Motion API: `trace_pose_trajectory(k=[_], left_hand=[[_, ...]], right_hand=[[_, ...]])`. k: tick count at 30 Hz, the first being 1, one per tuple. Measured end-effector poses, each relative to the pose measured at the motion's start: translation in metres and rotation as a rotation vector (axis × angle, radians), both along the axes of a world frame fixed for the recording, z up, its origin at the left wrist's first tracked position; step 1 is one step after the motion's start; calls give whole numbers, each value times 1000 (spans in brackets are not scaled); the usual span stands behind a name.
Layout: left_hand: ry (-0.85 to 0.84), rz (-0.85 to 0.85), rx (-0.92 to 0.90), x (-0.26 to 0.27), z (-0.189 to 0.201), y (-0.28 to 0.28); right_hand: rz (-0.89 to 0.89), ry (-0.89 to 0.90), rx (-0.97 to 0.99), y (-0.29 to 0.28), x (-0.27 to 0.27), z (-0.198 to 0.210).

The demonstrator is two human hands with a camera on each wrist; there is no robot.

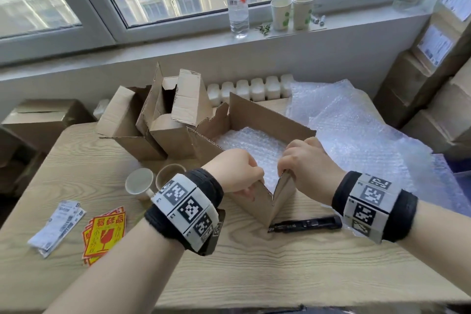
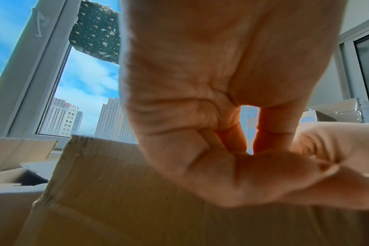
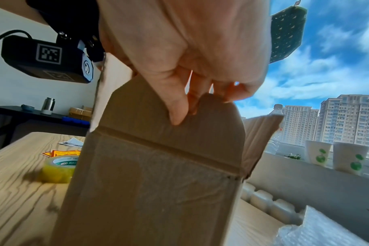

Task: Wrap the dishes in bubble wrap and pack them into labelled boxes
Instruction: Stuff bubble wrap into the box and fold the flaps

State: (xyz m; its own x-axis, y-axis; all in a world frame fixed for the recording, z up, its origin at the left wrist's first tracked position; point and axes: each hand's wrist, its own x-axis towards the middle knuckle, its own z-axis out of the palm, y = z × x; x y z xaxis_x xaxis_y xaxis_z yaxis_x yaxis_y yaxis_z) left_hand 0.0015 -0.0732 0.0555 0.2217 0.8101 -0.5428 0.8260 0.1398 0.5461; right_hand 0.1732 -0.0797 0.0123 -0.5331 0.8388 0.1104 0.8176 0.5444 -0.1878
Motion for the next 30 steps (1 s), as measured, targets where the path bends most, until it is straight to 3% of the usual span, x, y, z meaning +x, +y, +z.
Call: trace_pose_trajectory(k=[4, 7, 10, 11, 13, 15, 19, 25, 30], left_hand=[[-167, 171, -28, -4, -1, -10], [-231, 321, 193, -15, 0, -12], [11, 398, 603, -33, 2, 1], [96, 419, 653, -40, 0, 7], [232, 450, 580, -53, -5, 18], [285, 421, 458, -63, -14, 27], [140, 349, 398, -79, -28, 39], [128, 126, 435, -97, -32, 37], [209, -100, 359, -117, -29, 39]], right_hand=[[99, 282, 107, -7, 9, -21], [91, 366, 85, -13, 11, -29], [11, 432, 77, -19, 13, -32], [-31, 455, 86, -22, 13, -34], [-130, 524, 74, -29, 11, -39], [-238, 625, 4, -39, 5, -41], [-437, 719, -217, -53, -19, -33], [-492, 611, -370, -51, -54, -43], [-528, 655, -408, -52, -63, -38]])
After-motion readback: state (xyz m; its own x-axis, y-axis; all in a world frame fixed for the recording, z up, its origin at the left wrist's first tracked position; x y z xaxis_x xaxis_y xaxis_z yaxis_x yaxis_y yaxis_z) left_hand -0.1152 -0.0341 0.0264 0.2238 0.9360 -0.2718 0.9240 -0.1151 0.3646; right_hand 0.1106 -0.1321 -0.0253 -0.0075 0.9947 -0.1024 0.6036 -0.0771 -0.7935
